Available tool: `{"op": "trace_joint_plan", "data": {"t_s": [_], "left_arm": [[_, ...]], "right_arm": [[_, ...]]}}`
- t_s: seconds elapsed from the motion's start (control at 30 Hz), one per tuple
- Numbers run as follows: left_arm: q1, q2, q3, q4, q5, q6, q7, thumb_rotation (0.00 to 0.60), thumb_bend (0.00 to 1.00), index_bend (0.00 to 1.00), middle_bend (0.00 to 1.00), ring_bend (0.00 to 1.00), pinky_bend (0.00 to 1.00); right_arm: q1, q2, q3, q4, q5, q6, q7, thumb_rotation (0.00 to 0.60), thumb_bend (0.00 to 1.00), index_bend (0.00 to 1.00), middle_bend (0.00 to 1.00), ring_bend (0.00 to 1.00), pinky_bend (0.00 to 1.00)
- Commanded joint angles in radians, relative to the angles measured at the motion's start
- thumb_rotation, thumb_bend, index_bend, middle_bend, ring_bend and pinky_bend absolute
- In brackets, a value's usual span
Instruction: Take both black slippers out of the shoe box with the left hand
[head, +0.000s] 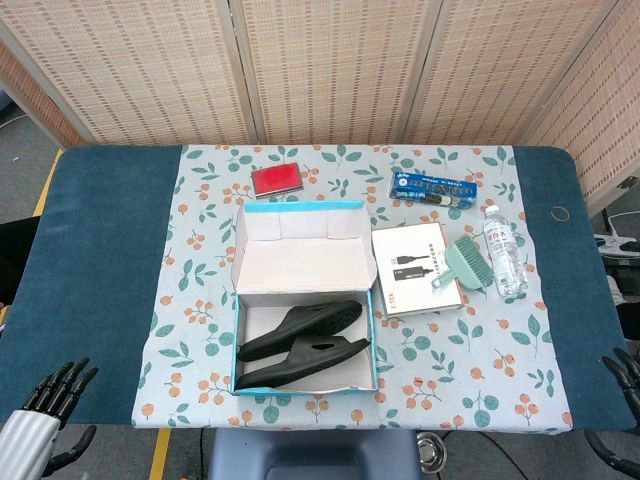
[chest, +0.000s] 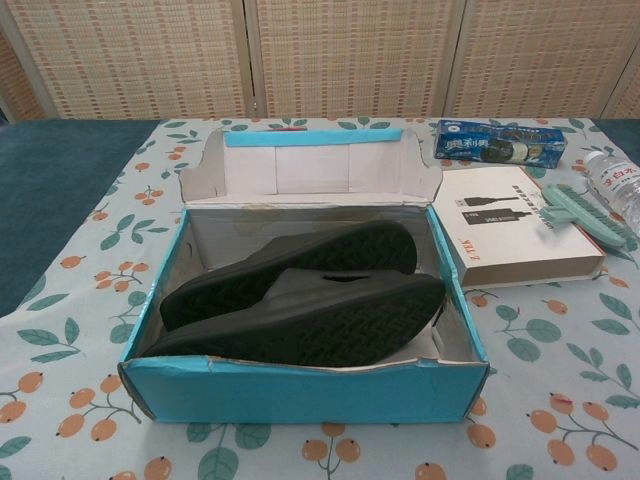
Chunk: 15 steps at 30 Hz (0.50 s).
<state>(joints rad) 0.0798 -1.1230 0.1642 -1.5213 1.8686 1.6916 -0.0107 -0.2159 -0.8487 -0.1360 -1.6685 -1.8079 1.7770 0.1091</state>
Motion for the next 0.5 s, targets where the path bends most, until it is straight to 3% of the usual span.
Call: {"op": "trace_joint_plan", "data": {"t_s": [0.03, 0.13, 0.27, 0.37, 0.5], "left_arm": [[-0.003, -0.002, 0.0, 0.004, 0.002, -0.001, -0.004, 0.6, 0.38, 0.0, 0.0, 0.0, 0.16], [-0.014, -0.007, 0.01, -0.001, 0.023, -0.011, -0.03, 0.6, 0.38, 0.0, 0.0, 0.0, 0.16], [-0.063, -0.006, 0.058, -0.032, 0.123, -0.031, -0.162, 0.6, 0.38, 0.0, 0.0, 0.0, 0.16], [-0.119, 0.005, 0.057, -0.121, 0.163, -0.085, -0.169, 0.6, 0.38, 0.0, 0.0, 0.0, 0.18], [-0.205, 0.005, 0.019, -0.302, 0.139, -0.233, -0.1, 0.6, 0.38, 0.0, 0.0, 0.0, 0.21]], "right_arm": [[0.001, -0.001, 0.0, 0.0, 0.0, -0.005, -0.004, 0.457, 0.22, 0.0, 0.0, 0.0, 0.0], [0.006, -0.003, 0.001, -0.002, 0.005, -0.019, -0.014, 0.457, 0.22, 0.0, 0.0, 0.0, 0.0], [0.014, -0.009, 0.007, -0.009, 0.016, -0.039, -0.034, 0.456, 0.22, 0.0, 0.0, 0.0, 0.0], [0.02, -0.013, 0.008, -0.016, 0.019, -0.056, -0.052, 0.457, 0.22, 0.0, 0.0, 0.0, 0.0], [0.031, -0.017, 0.008, -0.025, 0.027, -0.086, -0.079, 0.456, 0.22, 0.0, 0.0, 0.0, 0.0]]}}
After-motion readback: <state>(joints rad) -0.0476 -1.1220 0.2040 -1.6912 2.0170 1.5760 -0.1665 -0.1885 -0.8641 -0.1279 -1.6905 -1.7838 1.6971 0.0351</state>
